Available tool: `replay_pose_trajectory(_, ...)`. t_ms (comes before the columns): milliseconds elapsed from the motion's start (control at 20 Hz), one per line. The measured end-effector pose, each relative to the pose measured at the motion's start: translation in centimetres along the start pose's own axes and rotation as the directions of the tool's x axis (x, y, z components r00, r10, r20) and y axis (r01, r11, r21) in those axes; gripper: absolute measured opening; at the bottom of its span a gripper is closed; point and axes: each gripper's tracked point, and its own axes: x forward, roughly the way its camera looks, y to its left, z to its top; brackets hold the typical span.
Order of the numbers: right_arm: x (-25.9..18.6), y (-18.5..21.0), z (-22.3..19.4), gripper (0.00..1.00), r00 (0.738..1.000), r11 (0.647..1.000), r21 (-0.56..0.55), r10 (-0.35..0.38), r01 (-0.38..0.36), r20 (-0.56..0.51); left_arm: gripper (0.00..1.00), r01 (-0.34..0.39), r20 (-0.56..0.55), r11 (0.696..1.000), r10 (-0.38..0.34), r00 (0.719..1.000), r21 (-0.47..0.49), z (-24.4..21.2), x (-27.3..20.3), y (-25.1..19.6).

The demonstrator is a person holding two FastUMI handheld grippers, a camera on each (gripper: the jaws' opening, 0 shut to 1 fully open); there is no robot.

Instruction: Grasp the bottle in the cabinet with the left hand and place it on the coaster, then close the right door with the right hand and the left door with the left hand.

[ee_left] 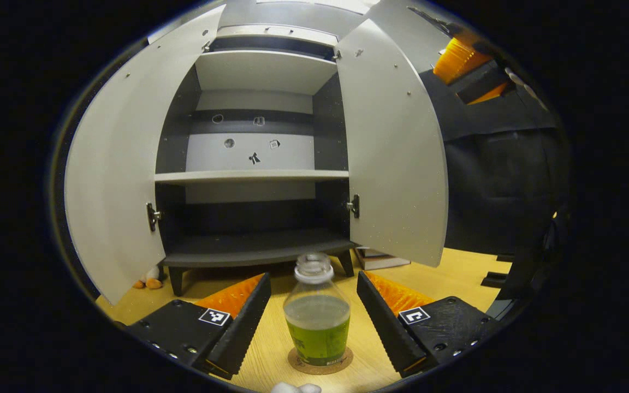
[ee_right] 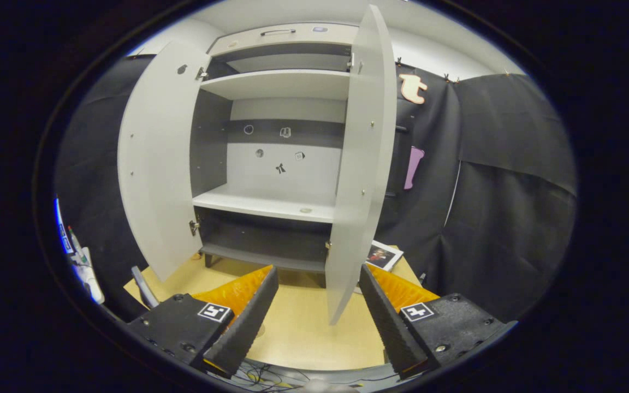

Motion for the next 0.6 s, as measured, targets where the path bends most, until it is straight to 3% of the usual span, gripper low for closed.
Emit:
replay_pose_trajectory(150,0.2,1.2,1.3,0.98,0.999,0.999,0.006,0.038,-0.038,0.036,0.96,-0.056,0.042,0.998,0.056,0.998,0.002,5.7,-1.0,1.1)
replay_pose_trajectory(350,0.3,3.3,4.3,0.98,0.987,0.995,-0.009,0.096,-0.095,0.126,0.96,-0.123,0.047,0.985,0.129,0.991,-0.120,13.3,-3.6,3.3)
replay_pose_trajectory(600,0.4,6.1,6.6,0.98,0.967,0.985,-0.004,0.172,-0.174,0.187,0.96,-0.262,0.044,0.961,0.266,0.963,-0.084,20.6,-8.4,8.8)
